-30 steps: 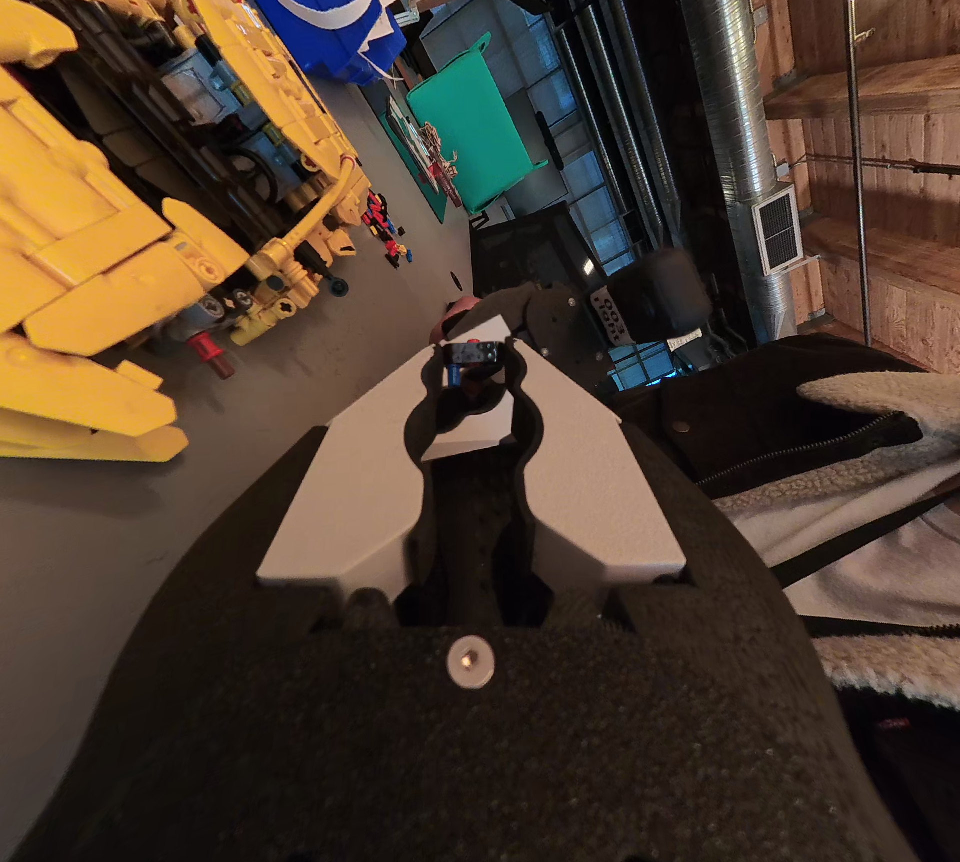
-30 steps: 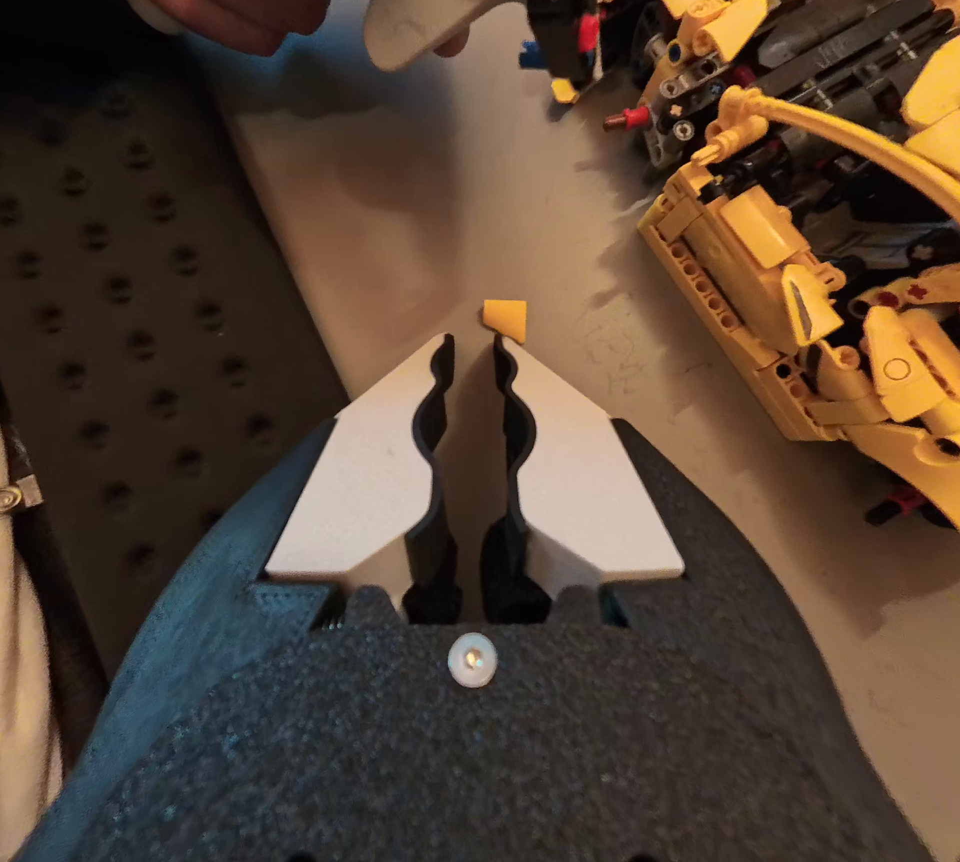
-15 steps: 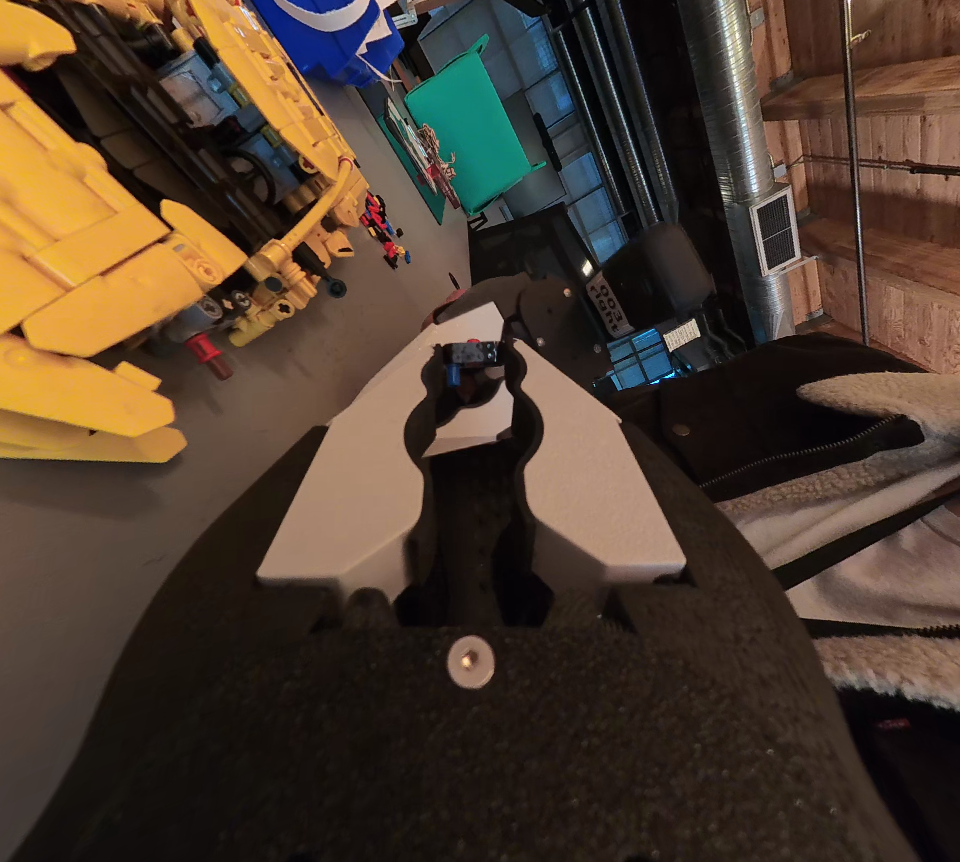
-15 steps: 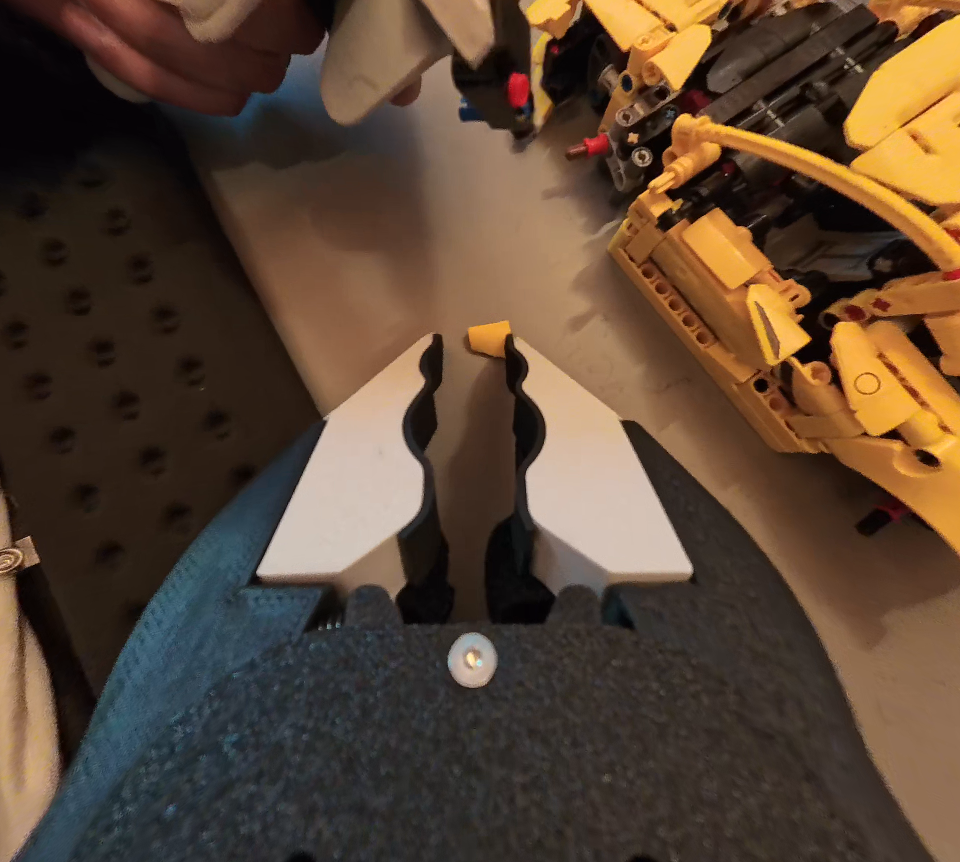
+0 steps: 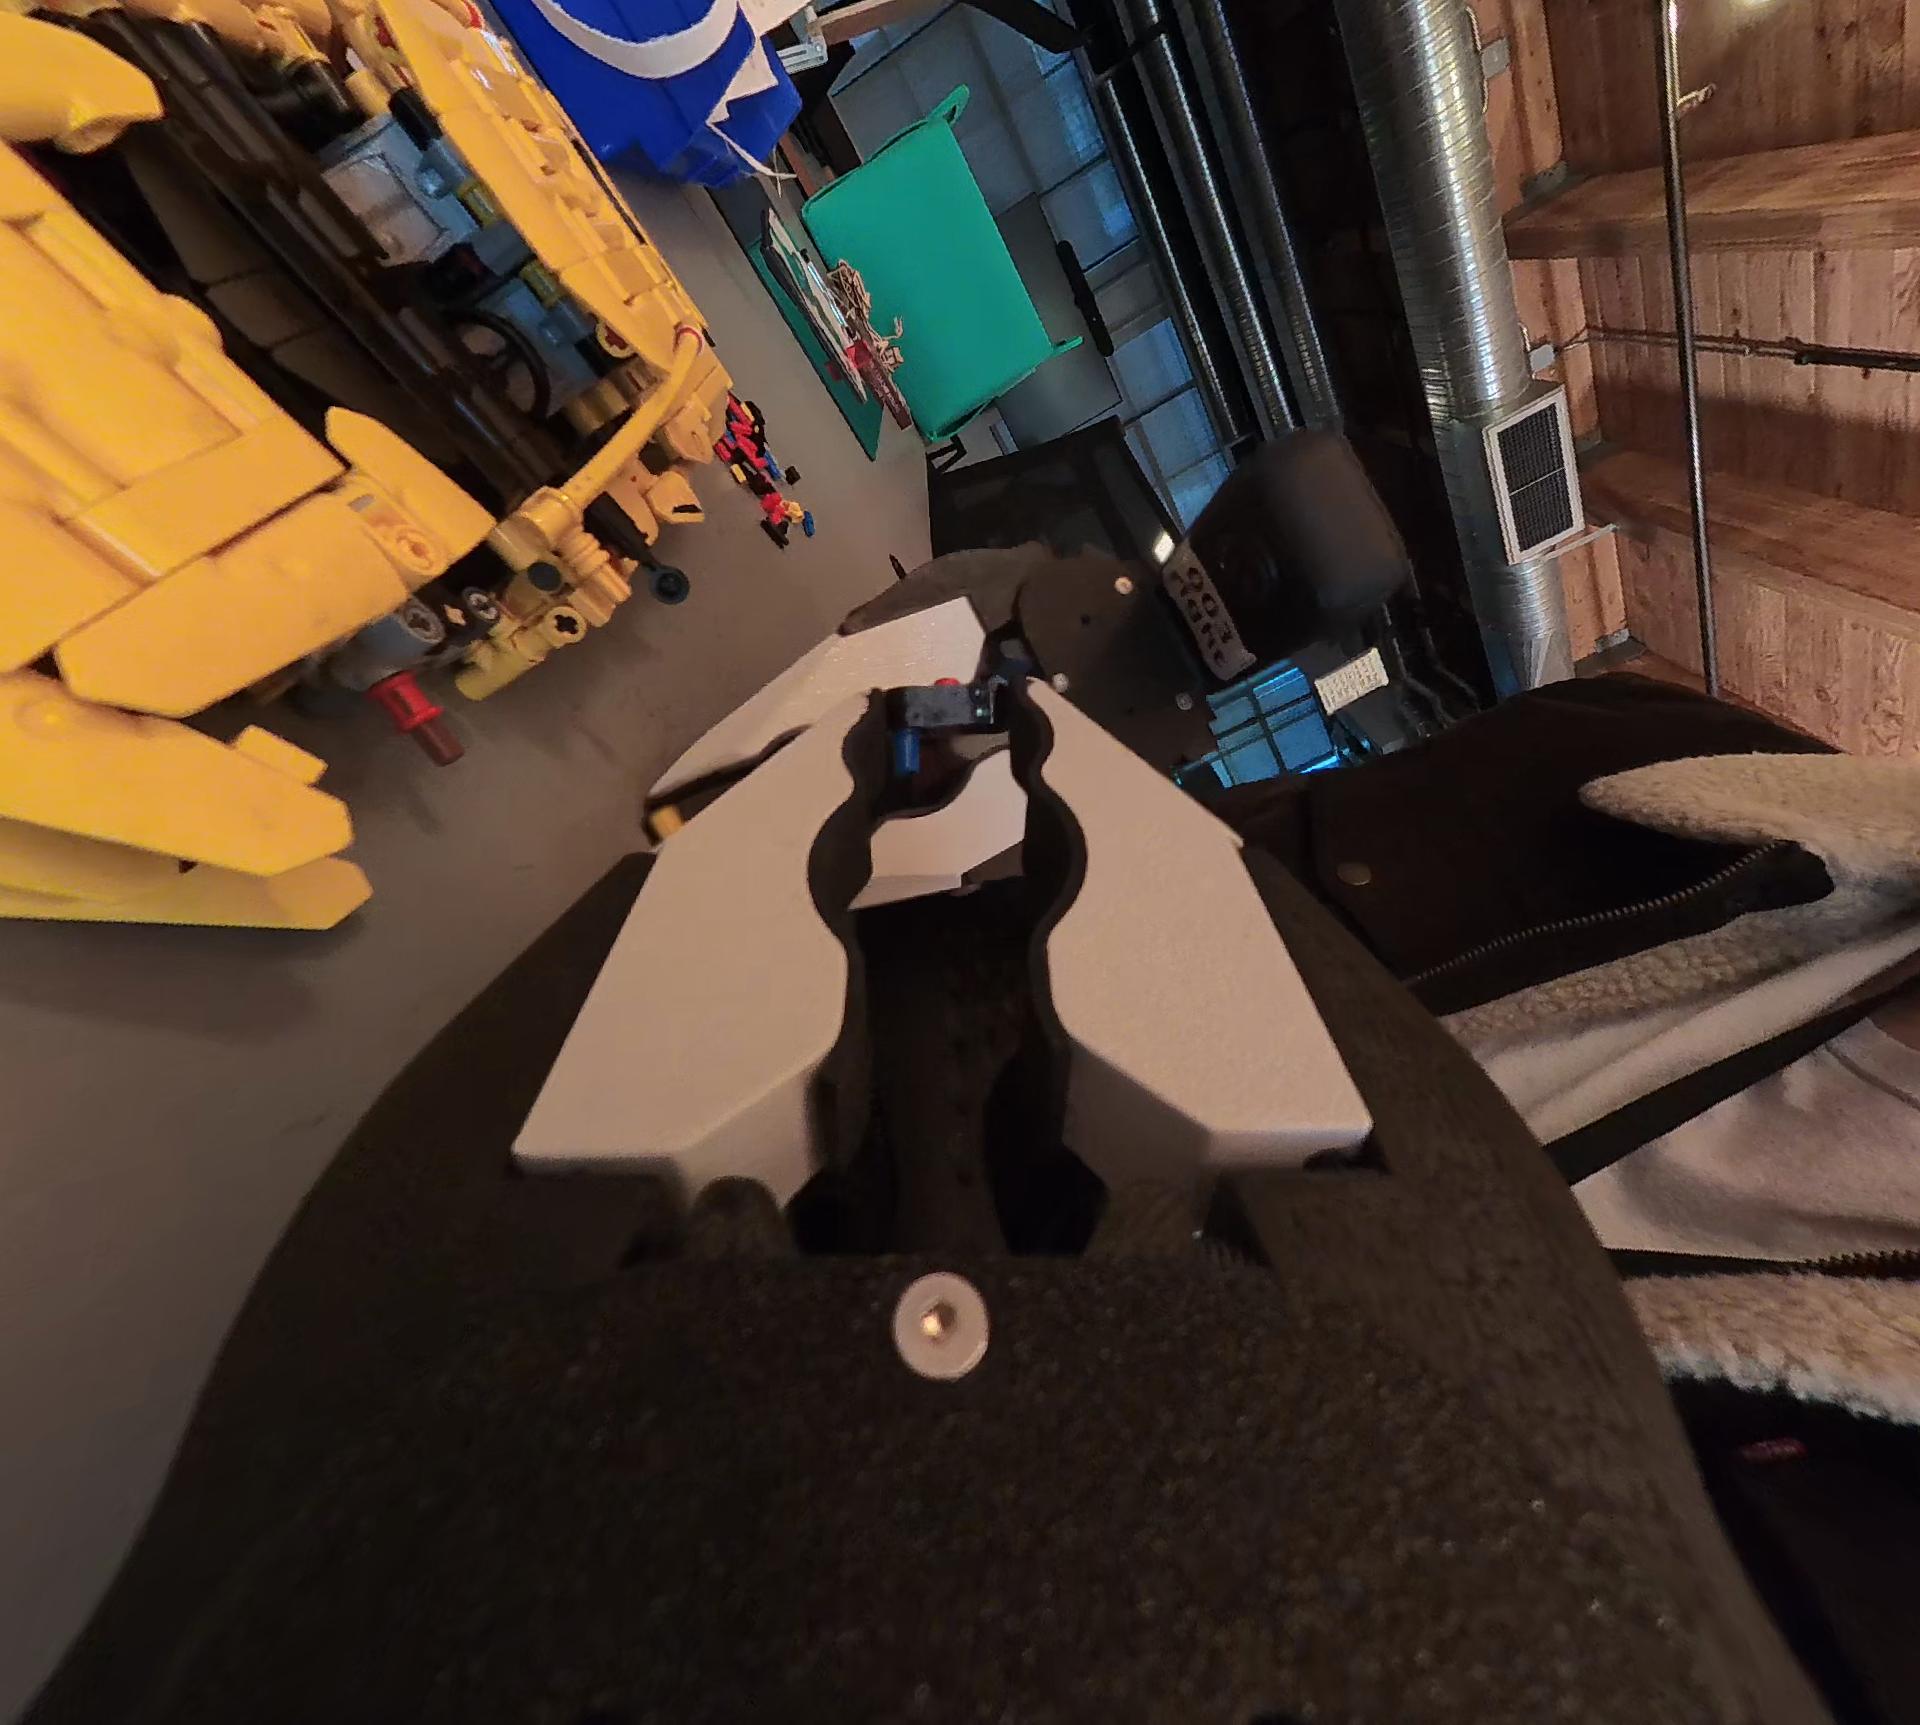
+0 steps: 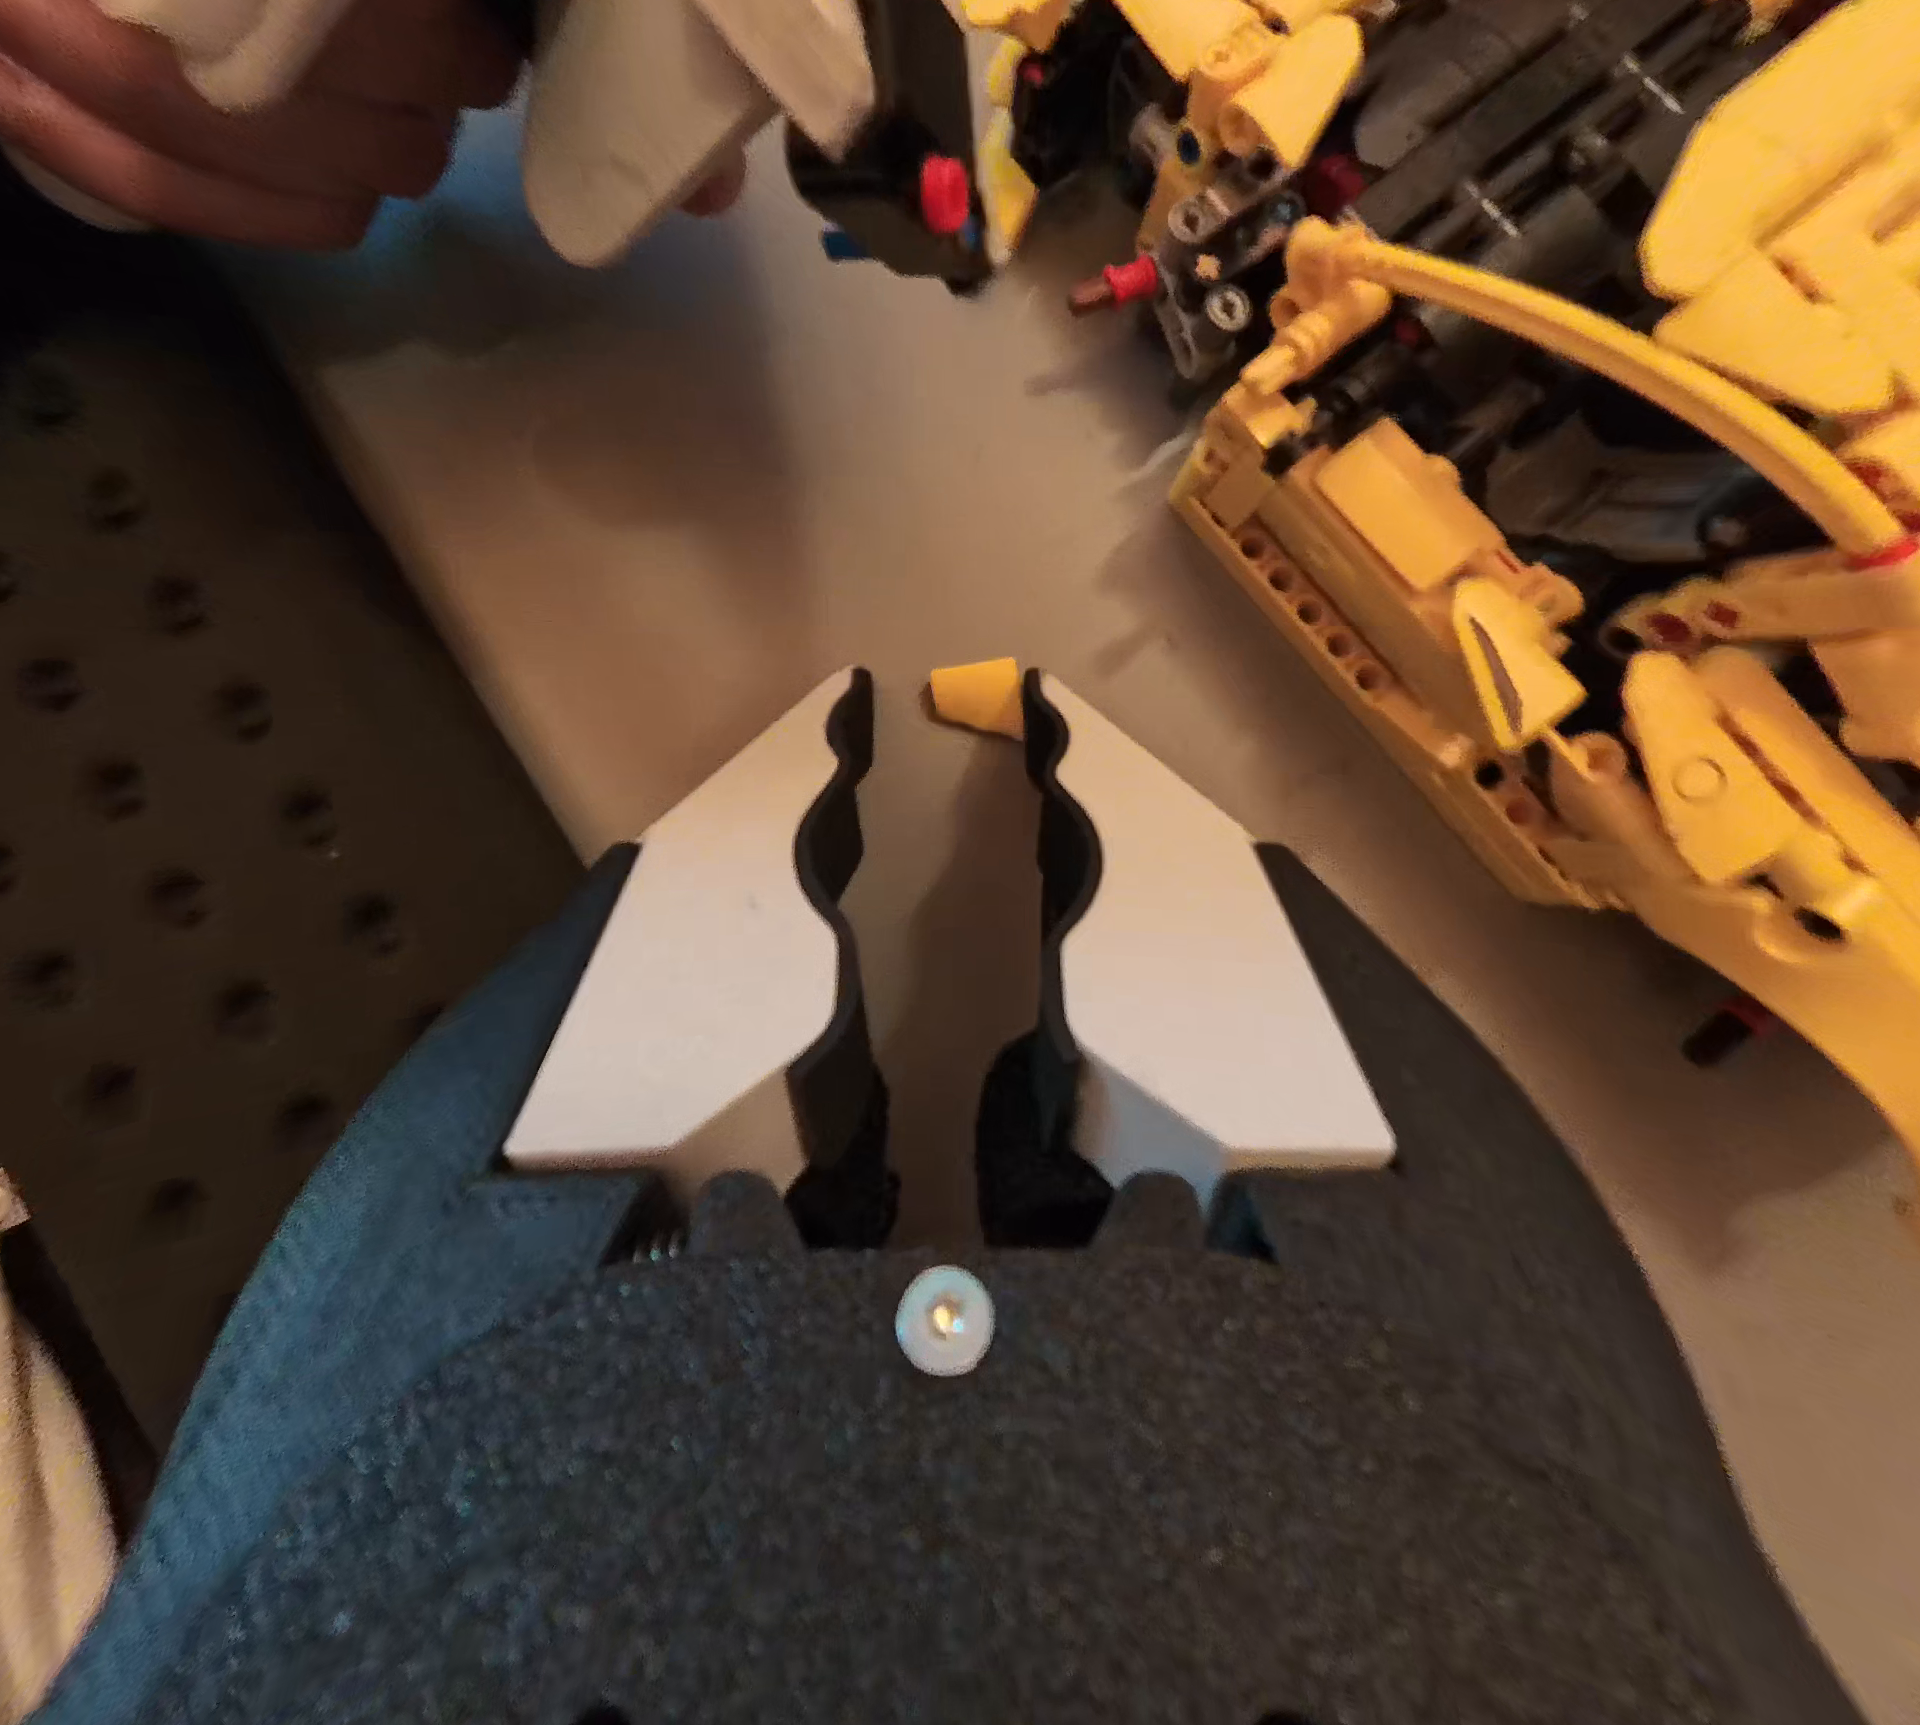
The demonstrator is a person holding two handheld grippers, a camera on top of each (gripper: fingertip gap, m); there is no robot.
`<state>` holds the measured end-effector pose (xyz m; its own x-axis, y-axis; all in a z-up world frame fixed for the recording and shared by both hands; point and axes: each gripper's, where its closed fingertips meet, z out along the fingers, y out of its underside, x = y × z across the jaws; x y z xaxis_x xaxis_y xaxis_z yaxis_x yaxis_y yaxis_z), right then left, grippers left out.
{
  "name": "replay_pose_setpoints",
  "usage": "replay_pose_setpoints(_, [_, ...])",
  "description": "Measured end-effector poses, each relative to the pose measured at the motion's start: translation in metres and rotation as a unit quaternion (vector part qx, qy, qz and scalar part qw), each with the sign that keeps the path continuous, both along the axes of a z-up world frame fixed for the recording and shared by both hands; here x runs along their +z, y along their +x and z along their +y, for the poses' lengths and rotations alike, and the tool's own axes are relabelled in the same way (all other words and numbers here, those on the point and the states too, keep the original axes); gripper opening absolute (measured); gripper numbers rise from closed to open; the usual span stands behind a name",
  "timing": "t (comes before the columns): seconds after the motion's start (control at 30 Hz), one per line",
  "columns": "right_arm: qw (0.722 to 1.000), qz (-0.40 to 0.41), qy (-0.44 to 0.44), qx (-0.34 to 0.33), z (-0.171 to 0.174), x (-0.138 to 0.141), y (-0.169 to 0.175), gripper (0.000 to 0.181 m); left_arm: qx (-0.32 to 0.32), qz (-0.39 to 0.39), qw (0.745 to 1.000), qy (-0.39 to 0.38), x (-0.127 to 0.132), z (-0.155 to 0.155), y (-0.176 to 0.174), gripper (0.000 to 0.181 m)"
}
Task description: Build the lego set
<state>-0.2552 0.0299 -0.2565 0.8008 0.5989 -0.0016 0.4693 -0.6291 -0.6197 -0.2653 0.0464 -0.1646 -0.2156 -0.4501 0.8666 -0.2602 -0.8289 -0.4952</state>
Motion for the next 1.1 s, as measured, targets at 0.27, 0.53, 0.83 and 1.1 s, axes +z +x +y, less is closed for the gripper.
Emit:
replay_pose_setpoints(0.27, [0.999,0.002,-0.026,-0.023,-0.008,0.006,0.007,0.024,0.005,-0.007,1.000,-0.007,0.002,0.003,-0.002,0.022])
replay_pose_setpoints(0.53, [0.998,0.056,-0.030,0.009,-0.003,0.001,-0.017,0.027,0.009,-0.014,1.000,-0.012,0.004,0.005,-0.003,0.022])
replay_pose_setpoints(0.83, [0.998,0.057,-0.026,-0.002,0.009,0.001,-0.026,0.029,0.020,-0.032,0.999,-0.024,0.011,0.012,-0.007,0.023])
replay_pose_setpoints(1.1, [1.000,0.002,-0.001,-0.012,0.007,0.004,-0.016,0.023,0.021,-0.034,0.999,-0.026,0.011,0.013,-0.008,0.023])
